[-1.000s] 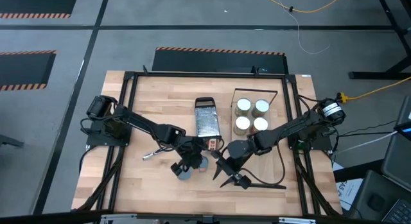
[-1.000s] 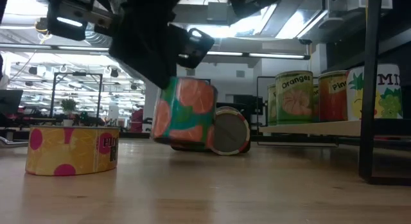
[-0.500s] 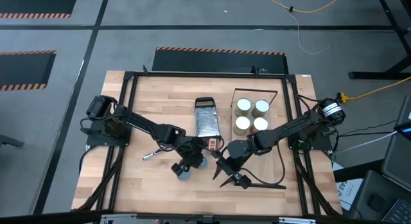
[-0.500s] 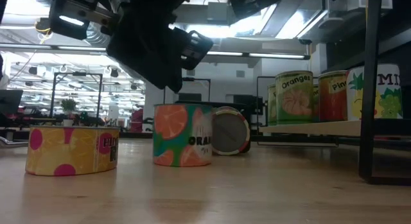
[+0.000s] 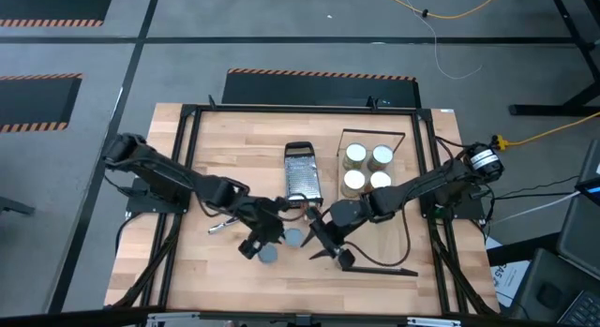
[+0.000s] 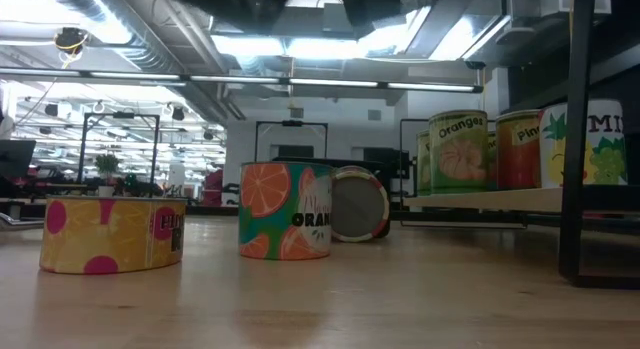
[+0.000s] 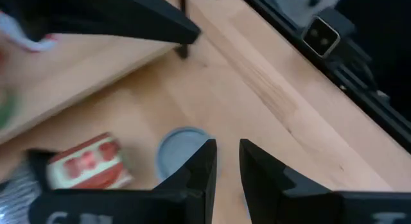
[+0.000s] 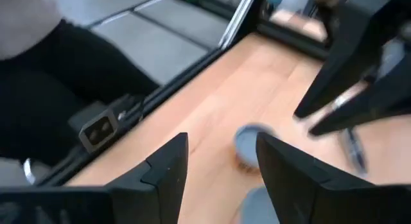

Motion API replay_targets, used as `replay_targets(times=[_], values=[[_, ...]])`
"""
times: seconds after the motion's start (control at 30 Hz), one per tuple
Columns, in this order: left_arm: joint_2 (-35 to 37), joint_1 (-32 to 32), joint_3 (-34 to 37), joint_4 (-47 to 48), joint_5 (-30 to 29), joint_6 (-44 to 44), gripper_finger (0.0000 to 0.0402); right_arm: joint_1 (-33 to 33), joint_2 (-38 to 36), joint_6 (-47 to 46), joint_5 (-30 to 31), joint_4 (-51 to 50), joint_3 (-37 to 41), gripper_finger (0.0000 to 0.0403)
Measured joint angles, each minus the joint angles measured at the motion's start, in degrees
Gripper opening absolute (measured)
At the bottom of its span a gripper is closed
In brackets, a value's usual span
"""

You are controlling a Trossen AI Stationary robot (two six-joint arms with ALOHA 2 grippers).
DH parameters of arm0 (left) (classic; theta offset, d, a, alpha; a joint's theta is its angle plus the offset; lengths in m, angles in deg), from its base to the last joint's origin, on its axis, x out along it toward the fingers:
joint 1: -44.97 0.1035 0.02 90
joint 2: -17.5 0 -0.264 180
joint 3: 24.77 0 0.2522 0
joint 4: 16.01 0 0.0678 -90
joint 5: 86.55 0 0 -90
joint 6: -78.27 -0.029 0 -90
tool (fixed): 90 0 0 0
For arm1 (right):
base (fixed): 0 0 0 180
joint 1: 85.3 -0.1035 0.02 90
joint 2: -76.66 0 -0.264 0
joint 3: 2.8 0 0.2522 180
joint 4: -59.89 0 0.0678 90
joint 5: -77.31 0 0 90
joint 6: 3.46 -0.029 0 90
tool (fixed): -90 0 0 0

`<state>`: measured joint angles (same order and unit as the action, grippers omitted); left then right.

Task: Pick and place cans onto a shelf
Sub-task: Put the small canned oranges on the shelf

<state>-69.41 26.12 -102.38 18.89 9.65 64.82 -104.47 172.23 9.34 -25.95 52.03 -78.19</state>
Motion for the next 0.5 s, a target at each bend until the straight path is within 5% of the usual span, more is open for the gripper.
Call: replay_targets(times=[0.27,0.5], values=[[6.79,-2.84,0.02,5.19,-8.39,2.96,0.006,3.49,-0.01,5.34,1.51,-12.22,-9.1,0.0188],[7.98,-4.27,0.0,6.58,-10.73,4.15,0.006,4.6,0.48,12.04,1.77,-15.2,-7.96,0.0188]])
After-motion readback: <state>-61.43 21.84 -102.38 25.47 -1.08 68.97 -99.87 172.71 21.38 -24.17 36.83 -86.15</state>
